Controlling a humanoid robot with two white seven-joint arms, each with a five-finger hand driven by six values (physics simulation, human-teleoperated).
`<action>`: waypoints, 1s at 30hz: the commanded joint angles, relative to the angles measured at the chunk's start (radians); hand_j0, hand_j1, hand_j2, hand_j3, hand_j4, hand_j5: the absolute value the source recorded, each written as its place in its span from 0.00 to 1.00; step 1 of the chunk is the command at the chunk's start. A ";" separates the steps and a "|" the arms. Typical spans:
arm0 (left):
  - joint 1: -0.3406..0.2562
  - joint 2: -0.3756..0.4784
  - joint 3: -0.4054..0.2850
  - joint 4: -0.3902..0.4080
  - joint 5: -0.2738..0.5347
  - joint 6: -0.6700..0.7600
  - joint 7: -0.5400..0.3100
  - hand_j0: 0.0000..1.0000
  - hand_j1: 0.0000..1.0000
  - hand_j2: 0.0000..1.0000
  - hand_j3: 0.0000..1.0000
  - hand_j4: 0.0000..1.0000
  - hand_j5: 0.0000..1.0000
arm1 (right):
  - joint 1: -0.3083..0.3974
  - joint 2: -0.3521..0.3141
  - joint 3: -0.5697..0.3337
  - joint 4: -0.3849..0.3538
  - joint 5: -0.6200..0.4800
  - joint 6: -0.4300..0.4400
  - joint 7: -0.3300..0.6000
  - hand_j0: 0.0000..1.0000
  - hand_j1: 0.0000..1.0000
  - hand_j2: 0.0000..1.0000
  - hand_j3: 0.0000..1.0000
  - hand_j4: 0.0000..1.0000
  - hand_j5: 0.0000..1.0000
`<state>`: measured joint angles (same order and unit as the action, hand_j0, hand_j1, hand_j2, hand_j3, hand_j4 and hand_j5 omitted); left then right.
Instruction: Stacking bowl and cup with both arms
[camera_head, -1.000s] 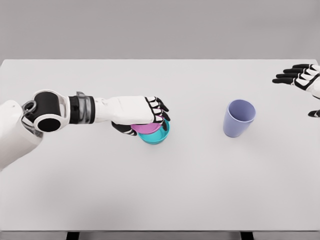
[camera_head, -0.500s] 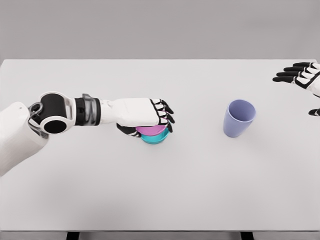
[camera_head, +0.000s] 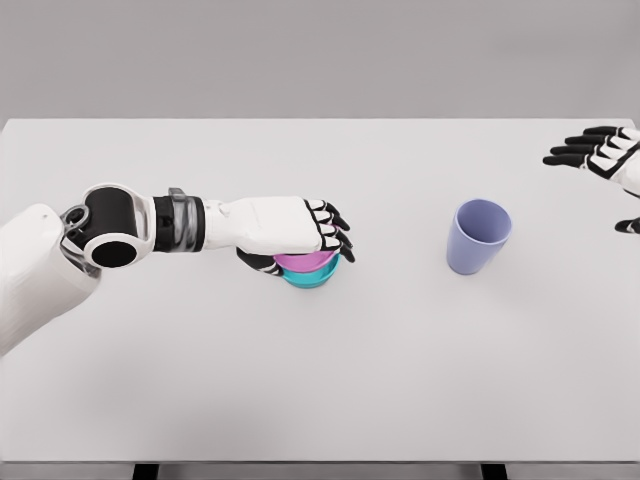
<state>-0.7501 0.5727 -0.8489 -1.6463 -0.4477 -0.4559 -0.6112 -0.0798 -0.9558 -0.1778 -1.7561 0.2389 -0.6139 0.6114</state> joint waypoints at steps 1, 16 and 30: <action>0.000 0.001 0.001 -0.001 0.004 0.002 0.000 0.89 0.89 0.89 0.89 0.89 0.89 | 0.000 0.000 0.001 0.000 -0.006 0.003 -0.001 1.00 1.00 1.00 1.00 1.00 1.00; 0.000 0.001 0.002 -0.003 0.006 -0.003 0.000 0.99 0.99 0.99 0.99 0.99 0.99 | -0.120 -0.113 0.259 0.001 -0.024 0.003 -0.001 1.00 1.00 1.00 1.00 1.00 1.00; -0.003 0.027 0.013 -0.038 0.040 -0.009 0.000 1.00 1.00 1.00 1.00 1.00 1.00 | -0.466 -0.038 0.577 0.070 0.137 0.003 -0.001 1.00 1.00 1.00 1.00 1.00 1.00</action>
<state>-0.7532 0.5926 -0.8395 -1.6754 -0.4237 -0.4659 -0.6113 -0.5537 -1.0220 0.3695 -1.7034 0.3446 -0.6131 0.6112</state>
